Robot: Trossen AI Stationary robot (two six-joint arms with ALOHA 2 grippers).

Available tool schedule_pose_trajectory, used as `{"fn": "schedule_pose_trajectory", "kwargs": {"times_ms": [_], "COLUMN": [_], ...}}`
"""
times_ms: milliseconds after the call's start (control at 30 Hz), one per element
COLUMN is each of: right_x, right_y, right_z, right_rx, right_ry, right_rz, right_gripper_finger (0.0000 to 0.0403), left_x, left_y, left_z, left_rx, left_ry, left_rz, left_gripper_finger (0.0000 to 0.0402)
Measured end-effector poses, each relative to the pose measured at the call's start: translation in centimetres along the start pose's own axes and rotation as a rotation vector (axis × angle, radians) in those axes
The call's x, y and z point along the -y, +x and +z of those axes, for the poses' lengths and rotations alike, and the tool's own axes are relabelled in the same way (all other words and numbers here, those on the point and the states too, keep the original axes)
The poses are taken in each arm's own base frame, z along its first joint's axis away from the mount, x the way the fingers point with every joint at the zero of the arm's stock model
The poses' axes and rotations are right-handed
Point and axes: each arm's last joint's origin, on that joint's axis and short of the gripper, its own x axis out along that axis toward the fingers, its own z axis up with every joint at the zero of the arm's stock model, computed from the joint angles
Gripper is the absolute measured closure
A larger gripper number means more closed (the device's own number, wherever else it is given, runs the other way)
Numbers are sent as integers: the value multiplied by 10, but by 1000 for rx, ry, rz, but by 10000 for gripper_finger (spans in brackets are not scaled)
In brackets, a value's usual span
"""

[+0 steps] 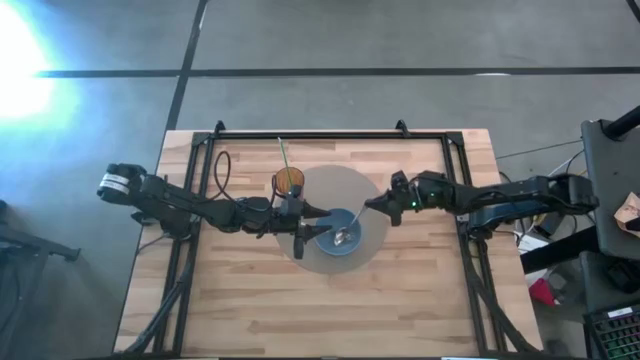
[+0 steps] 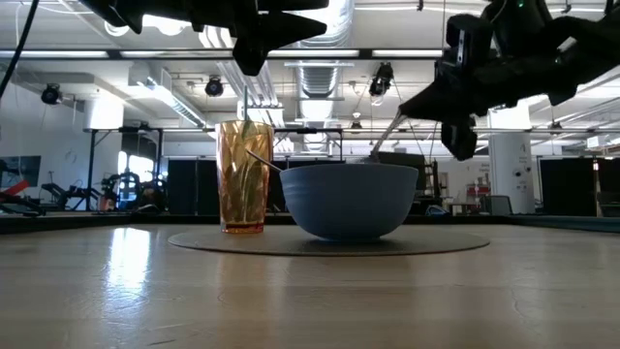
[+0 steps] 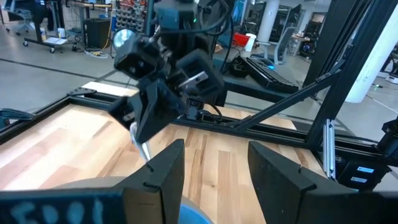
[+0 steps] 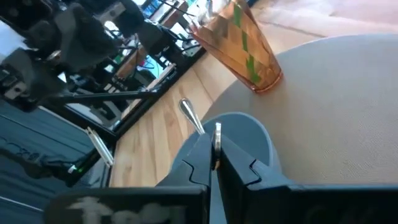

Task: Pick & Place Utensil
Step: Put the spoon into the bowl

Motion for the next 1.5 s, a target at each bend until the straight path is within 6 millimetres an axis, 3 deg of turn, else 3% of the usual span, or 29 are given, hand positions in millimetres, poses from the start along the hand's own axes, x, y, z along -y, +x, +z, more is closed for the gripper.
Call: {"fn": "schedule_pose_trajectory", "kwargs": {"times_ms": [500,1500], "right_x": [11,23], "right_y": [30,33], "right_z": [-8,-7], "right_rx": [-88,-99], "right_ry": [10,-34], "right_rz": [-70,-126], "right_gripper_finger": [394,394], "left_x": [0,0], "left_y": [0,0], "left_z": [0,0], "left_rx": [0,-1], "left_ry": [-1,-10], "left_rz": [0,-1], "left_gripper_finger": [234,234]}}
